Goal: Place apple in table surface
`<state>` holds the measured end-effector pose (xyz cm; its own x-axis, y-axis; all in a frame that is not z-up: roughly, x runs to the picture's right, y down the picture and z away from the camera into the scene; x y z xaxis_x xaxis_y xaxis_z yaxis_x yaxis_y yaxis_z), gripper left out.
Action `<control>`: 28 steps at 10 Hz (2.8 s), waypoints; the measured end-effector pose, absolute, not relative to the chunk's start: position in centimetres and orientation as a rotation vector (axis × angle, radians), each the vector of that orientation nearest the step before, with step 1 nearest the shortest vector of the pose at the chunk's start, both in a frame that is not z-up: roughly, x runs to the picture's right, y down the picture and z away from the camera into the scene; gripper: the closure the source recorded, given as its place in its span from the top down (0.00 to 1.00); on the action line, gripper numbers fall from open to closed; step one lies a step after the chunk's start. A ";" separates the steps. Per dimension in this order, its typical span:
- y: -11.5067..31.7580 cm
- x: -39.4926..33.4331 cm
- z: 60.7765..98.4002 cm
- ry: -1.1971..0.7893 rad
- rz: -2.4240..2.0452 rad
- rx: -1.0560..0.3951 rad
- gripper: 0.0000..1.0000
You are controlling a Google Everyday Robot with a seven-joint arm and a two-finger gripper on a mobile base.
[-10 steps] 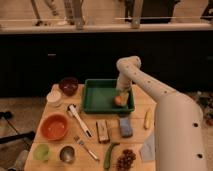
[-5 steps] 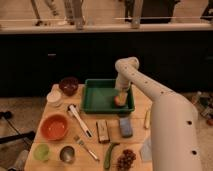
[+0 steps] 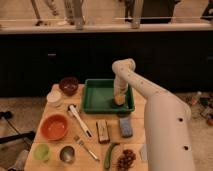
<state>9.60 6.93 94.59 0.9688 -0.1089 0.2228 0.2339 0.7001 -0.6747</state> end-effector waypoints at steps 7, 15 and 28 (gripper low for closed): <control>6.2 10.7 92.4 -0.153 -0.192 -0.748 0.00; -0.5 10.9 84.0 -0.165 -0.212 -0.541 0.00; 0.1 25.0 87.2 -0.114 0.110 -0.530 0.00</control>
<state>24.99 0.05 87.24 0.9878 0.1338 0.0803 -0.0747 0.8572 -0.5095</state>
